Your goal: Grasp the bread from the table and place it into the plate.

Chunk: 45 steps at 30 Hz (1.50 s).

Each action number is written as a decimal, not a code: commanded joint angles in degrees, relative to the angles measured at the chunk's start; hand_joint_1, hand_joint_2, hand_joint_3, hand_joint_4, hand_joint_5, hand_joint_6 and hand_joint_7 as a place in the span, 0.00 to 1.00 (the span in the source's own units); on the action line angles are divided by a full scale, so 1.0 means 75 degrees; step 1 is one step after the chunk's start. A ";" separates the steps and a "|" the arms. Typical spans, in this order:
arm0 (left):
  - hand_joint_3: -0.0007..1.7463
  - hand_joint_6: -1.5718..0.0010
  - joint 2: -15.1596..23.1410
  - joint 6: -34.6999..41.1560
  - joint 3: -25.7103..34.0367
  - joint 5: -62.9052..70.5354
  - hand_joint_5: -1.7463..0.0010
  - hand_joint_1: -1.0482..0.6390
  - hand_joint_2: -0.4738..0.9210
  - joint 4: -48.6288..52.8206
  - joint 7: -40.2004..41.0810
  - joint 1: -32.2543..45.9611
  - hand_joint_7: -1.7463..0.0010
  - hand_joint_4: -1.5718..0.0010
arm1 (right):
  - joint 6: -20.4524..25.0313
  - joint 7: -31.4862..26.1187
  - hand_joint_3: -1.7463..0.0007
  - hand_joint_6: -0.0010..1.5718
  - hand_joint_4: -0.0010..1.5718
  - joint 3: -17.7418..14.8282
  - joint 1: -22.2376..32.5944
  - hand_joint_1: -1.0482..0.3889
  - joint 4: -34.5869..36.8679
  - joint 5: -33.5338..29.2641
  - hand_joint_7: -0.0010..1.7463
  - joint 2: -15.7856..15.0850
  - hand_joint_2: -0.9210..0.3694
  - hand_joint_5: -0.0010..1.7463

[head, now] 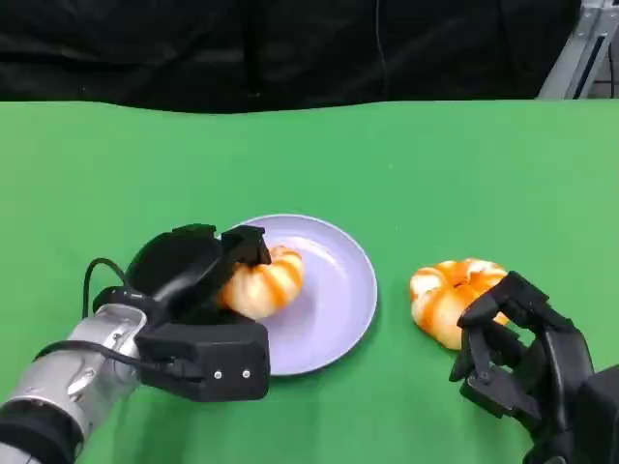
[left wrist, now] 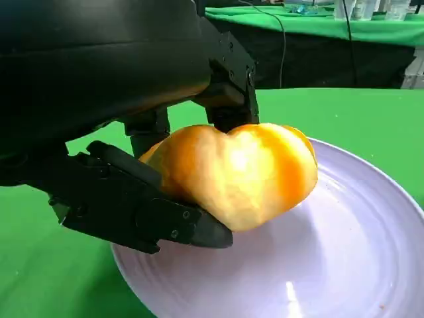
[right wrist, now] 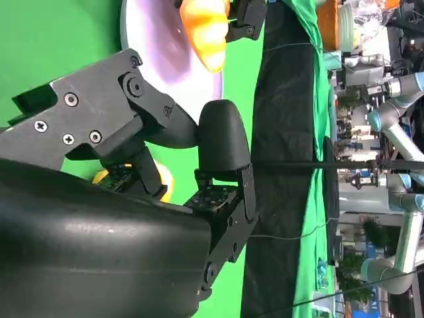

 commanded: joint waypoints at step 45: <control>0.35 0.67 0.0264 0.0431 -0.0370 -0.0042 1.00 0.12 1.00 -0.0581 -0.1553 -0.0067 1.00 0.80 | 0.0000 -0.0087 0.37 0.38 0.53 0.0022 0.0005 0.63 -0.0153 -0.0008 0.94 -0.0032 0.23 1.00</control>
